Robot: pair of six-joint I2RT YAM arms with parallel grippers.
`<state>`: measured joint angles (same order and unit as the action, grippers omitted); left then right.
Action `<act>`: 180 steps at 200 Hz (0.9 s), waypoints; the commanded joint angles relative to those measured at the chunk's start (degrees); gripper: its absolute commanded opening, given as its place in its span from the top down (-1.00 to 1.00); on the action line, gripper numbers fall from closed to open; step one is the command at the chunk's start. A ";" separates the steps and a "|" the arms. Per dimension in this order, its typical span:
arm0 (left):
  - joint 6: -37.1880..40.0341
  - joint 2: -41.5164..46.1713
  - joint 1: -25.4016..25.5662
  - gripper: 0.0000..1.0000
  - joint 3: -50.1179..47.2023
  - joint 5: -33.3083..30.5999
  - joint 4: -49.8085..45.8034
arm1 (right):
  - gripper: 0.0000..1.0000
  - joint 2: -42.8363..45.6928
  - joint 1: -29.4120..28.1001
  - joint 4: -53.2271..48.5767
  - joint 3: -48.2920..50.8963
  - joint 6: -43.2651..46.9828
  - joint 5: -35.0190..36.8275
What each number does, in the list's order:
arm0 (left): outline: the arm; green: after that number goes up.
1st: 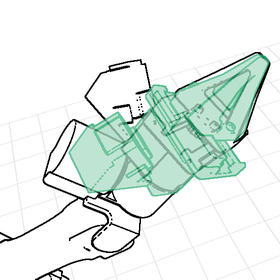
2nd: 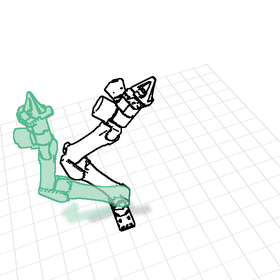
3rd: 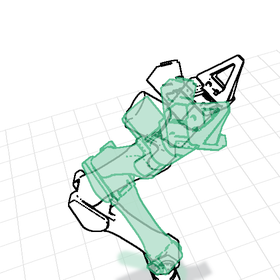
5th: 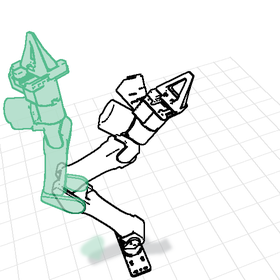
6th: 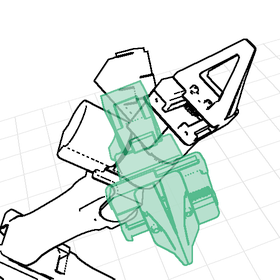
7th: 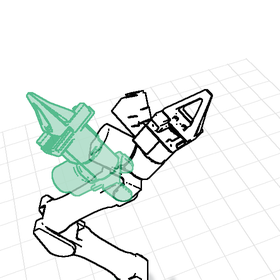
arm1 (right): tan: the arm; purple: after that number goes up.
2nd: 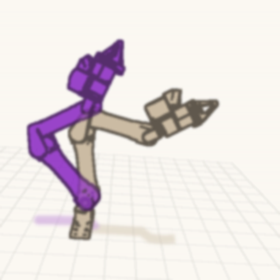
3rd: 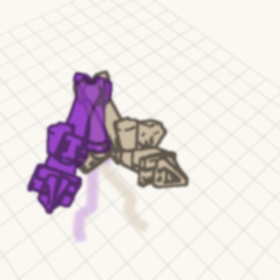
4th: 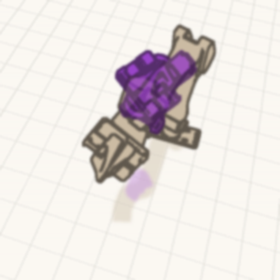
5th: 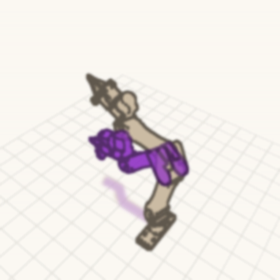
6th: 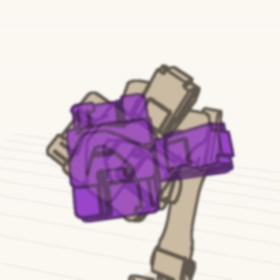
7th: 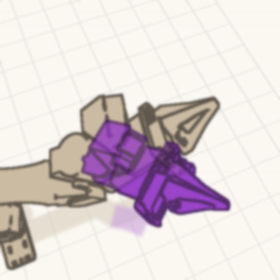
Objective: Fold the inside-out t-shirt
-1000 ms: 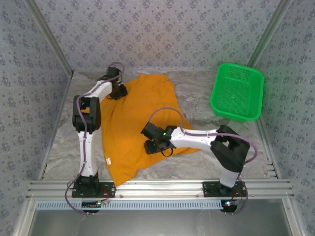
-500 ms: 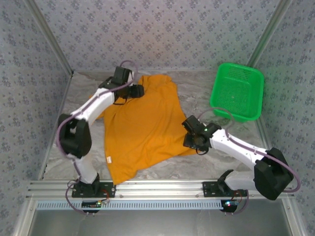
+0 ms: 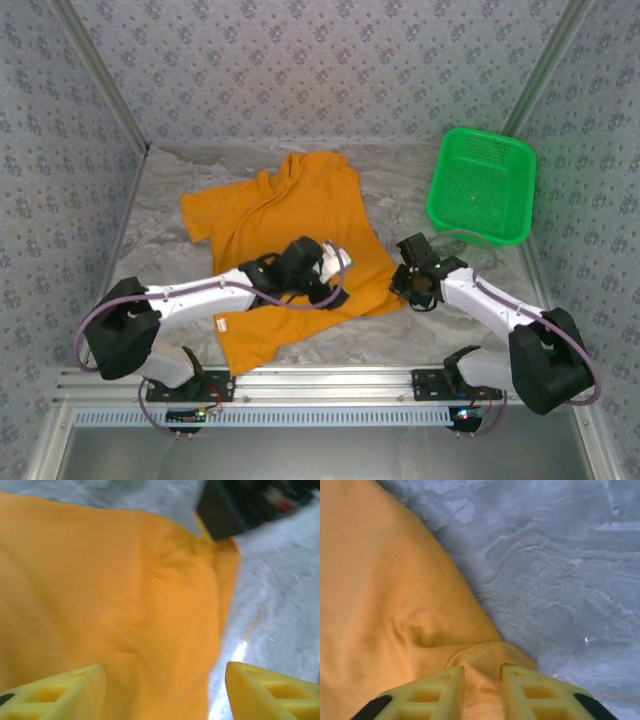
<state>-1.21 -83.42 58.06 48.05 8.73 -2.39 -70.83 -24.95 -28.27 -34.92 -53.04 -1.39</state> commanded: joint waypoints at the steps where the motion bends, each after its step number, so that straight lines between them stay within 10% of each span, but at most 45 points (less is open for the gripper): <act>1: 5.07 -2.17 3.19 -0.28 -1.15 1.94 7.79 | 0.63 -0.43 2.22 1.57 2.24 -0.99 -1.66; 22: 5.32 -5.98 5.28 -0.28 0.61 1.98 7.41 | 1.00 2.38 3.91 -1.39 2.81 -0.89 -0.47; 102: 2.41 -20.96 7.94 -0.12 8.58 -1.11 10.93 | 1.00 17.68 6.71 -4.70 5.62 4.48 1.91; 121: 1.03 -22.39 7.94 0.19 9.86 -1.57 12.90 | 1.00 18.67 6.59 -4.40 4.65 8.29 0.30; 141: -2.82 -22.10 7.39 0.99 10.85 -1.27 15.58 | 1.00 20.22 6.75 -5.01 4.15 9.99 1.11; 180: -9.04 -22.01 5.56 1.00 13.29 5.30 14.80 | 1.00 22.06 7.78 -5.14 5.03 8.71 2.43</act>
<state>-5.52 -105.78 64.55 58.46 9.56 10.48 -49.74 -18.00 -31.94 -29.61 -45.12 -0.23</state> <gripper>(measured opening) 0.048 0.059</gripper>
